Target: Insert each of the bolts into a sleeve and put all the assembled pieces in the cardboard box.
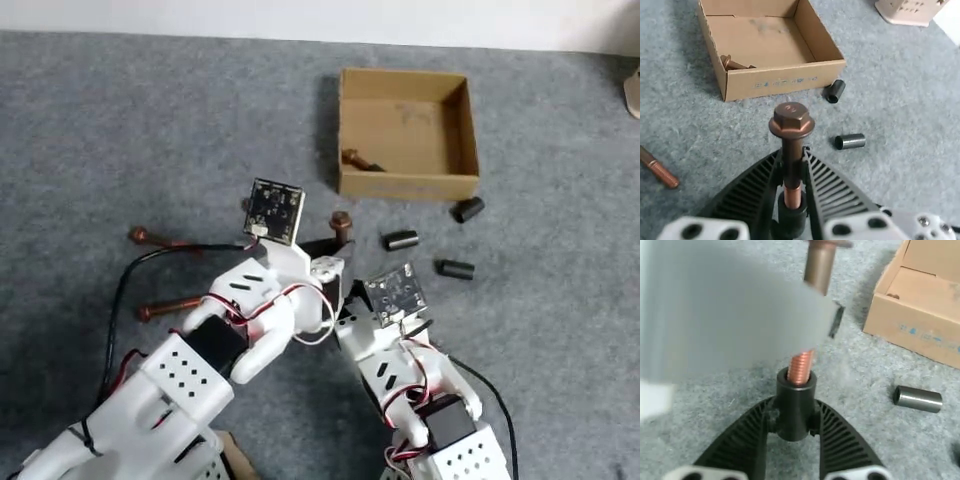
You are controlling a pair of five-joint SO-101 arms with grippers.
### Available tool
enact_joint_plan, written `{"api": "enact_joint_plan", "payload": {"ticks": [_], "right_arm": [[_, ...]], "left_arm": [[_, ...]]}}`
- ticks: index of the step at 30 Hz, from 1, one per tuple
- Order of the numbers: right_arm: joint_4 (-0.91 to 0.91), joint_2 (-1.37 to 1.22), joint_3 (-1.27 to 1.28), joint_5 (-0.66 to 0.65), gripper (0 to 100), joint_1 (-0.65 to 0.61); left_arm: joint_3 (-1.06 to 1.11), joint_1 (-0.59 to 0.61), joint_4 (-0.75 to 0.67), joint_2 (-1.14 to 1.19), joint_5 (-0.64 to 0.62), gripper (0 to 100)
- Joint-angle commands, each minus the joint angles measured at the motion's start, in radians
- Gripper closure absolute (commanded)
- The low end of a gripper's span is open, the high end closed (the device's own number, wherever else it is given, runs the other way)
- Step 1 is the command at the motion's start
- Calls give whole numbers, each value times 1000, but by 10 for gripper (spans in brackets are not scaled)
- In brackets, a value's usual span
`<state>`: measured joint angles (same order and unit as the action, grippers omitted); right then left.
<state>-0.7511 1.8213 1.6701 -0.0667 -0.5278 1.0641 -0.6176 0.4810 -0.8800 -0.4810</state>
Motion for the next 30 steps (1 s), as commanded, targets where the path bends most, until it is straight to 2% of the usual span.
{"api": "enact_joint_plan", "payload": {"ticks": [1,13,19,21,26,30], "right_arm": [[4,16,58,0,994,-2],[4,16,56,0,994,-1],[4,16,56,0,994,1],[4,16,56,0,994,1],[4,16,56,2,994,41],[4,12,56,3,994,94]], "left_arm": [[-27,-7,40,-27,17,995],[-25,-5,180,-27,18,979],[-24,-10,242,-27,12,739],[-25,-8,261,-27,12,697],[-25,1,261,-27,12,734],[-31,1,313,-27,9,756]]}}
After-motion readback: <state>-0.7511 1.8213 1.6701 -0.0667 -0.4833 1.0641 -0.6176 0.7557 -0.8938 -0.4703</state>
